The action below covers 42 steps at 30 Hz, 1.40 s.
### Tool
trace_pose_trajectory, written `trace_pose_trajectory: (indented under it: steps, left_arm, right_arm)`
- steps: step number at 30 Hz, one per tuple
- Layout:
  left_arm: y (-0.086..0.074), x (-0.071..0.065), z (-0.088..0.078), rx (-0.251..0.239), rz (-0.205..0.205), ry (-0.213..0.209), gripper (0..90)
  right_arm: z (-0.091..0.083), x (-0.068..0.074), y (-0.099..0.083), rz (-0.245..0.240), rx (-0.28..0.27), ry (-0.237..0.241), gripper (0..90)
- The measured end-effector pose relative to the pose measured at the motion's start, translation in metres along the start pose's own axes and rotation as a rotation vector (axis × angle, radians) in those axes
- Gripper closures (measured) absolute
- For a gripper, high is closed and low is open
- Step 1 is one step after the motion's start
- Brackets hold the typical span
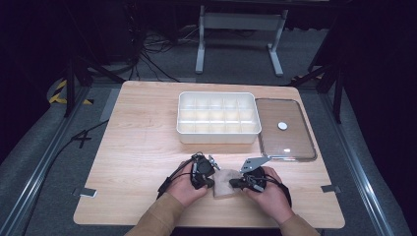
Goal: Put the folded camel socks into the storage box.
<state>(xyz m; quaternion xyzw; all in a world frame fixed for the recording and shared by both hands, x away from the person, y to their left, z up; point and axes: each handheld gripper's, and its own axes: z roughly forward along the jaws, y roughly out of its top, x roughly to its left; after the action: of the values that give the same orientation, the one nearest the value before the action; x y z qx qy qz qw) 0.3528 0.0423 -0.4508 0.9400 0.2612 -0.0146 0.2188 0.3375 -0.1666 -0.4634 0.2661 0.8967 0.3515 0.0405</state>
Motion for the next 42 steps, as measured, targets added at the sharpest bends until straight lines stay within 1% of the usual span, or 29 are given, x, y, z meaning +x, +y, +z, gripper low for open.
trace_pose_trajectory:
  steps: [1, 3, 4, 5, 6, 8, 9, 10, 11, 13, 14, 16, 18, 19, 21, 23, 25, 26, 27, 28, 29, 30, 32, 33, 35, 36, 39, 40, 42]
  left_arm:
    - [0.0, 0.0, 0.0, 0.0, 0.0, 0.0, 89.9]
    - [0.001, 0.0, 0.0, -0.021, -0.006, -0.013, 89.9]
    - [0.001, 0.0, 0.0, -0.024, -0.01, -0.013, 89.9]
    - [0.002, 0.0, -0.001, -0.025, -0.003, -0.011, 89.9]
    - [0.002, 0.0, -0.001, -0.041, -0.005, -0.018, 89.9]
    - [0.004, -0.003, -0.002, -0.065, 0.007, -0.016, 89.9]
    - [0.004, -0.003, -0.002, -0.065, 0.007, -0.016, 89.8]
    - [0.005, -0.005, -0.003, -0.088, 0.015, -0.019, 89.8]
    - [0.007, -0.007, -0.005, -0.095, 0.025, -0.018, 89.8]
    - [0.008, -0.01, -0.007, -0.127, 0.043, -0.019, 89.7]
    - [0.009, -0.011, -0.008, -0.134, 0.052, -0.018, 89.6]
    - [0.009, -0.013, -0.009, -0.145, 0.053, -0.021, 89.4]
    - [0.01, -0.015, -0.01, -0.17, 0.071, -0.023, 88.5]
    - [0.011, -0.016, -0.009, -0.172, 0.082, -0.026, 87.2]
    - [0.013, -0.017, -0.007, -0.163, 0.086, -0.045, 85.1]
    - [0.015, -0.018, -0.004, -0.164, 0.08, -0.052, 85.1]
    - [0.016, -0.019, -0.004, -0.154, 0.096, -0.035, 85.4]
    - [0.016, -0.02, -0.004, -0.157, 0.095, -0.033, 85.5]
    - [0.016, -0.02, -0.005, -0.159, 0.091, -0.03, 85.4]
    - [0.016, -0.02, -0.005, -0.159, 0.091, -0.03, 85.1]
    - [0.016, -0.018, -0.006, -0.155, 0.092, -0.032, 84.8]
    - [0.015, -0.018, -0.006, -0.159, 0.08, -0.029, 84.8]
    - [0.013, -0.017, -0.007, -0.159, 0.073, -0.026, 84.2]
    - [0.013, -0.016, -0.008, -0.154, 0.072, -0.017, 84.1]
    - [0.013, -0.015, -0.008, -0.148, 0.073, -0.019, 84.0]
    - [0.012, -0.013, -0.008, -0.145, 0.065, -0.02, 84.0]
    - [0.011, -0.013, -0.008, -0.147, 0.054, -0.023, 83.9]
    - [0.011, -0.013, -0.008, -0.147, 0.054, -0.023, 83.9]
    - [0.011, -0.013, -0.008, -0.132, 0.059, -0.022, 83.9]
  right_arm:
    - [0.0, 0.0, 0.0, 0.0, 0.0, 0.0, 90.0]
    - [0.0, 0.001, -0.001, -0.001, -0.009, -0.003, 90.0]
    - [0.0, 0.001, -0.001, -0.003, -0.01, -0.003, 90.0]
    - [0.0, 0.0, -0.001, -0.006, -0.008, 0.001, 90.0]
    - [0.0, 0.001, -0.001, -0.005, -0.005, 0.001, 90.0]
    - [0.0, 0.002, 0.0, -0.02, 0.005, -0.009, 90.0]
    - [0.0, 0.002, 0.001, -0.025, 0.007, -0.015, 90.0]
    - [0.0, 0.002, 0.001, -0.025, 0.007, -0.015, 90.0]
    - [0.0, 0.003, 0.001, -0.035, 0.011, -0.021, 90.0]
    - [0.0, 0.005, 0.002, -0.035, 0.02, -0.031, 90.0]
    - [0.0, 0.006, 0.002, -0.037, 0.021, -0.035, 90.0]
    - [0.001, 0.007, 0.003, -0.045, 0.026, -0.042, 89.9]
    - [0.001, 0.008, 0.003, -0.055, 0.027, -0.051, 89.9]
    - [0.001, 0.01, 0.004, -0.055, 0.033, -0.058, 89.9]
    - [0.001, 0.012, 0.005, -0.063, 0.04, -0.068, 89.8]
    - [0.001, 0.015, 0.005, -0.072, 0.049, -0.089, 89.8]
    - [0.002, 0.019, 0.007, -0.098, 0.056, -0.106, 89.9]
    - [0.002, 0.02, 0.007, -0.105, 0.06, -0.116, 89.9]
    - [0.002, 0.02, 0.007, -0.12, 0.058, -0.108, 89.9]
    - [0.002, 0.02, 0.007, -0.12, 0.058, -0.108, 89.9]
    - [0.002, 0.02, 0.007, -0.108, 0.055, -0.106, 89.8]
    - [0.001, 0.017, 0.006, -0.099, 0.045, -0.084, 89.6]
    - [-0.003, 0.014, 0.006, -0.082, 0.037, -0.072, 88.1]
    - [-0.006, 0.013, 0.006, -0.084, 0.037, -0.075, 87.9]
    - [-0.01, 0.012, 0.007, -0.08, 0.033, -0.075, 87.8]
    - [-0.02, 0.007, 0.008, -0.07, 0.024, -0.072, 87.9]
    - [-0.03, -0.001, 0.006, -0.051, 0.015, -0.085, 88.6]
    - [-0.03, -0.001, 0.006, -0.051, 0.015, -0.085, 88.6]
    - [-0.031, -0.006, 0.001, -0.038, 0.033, -0.084, 88.9]
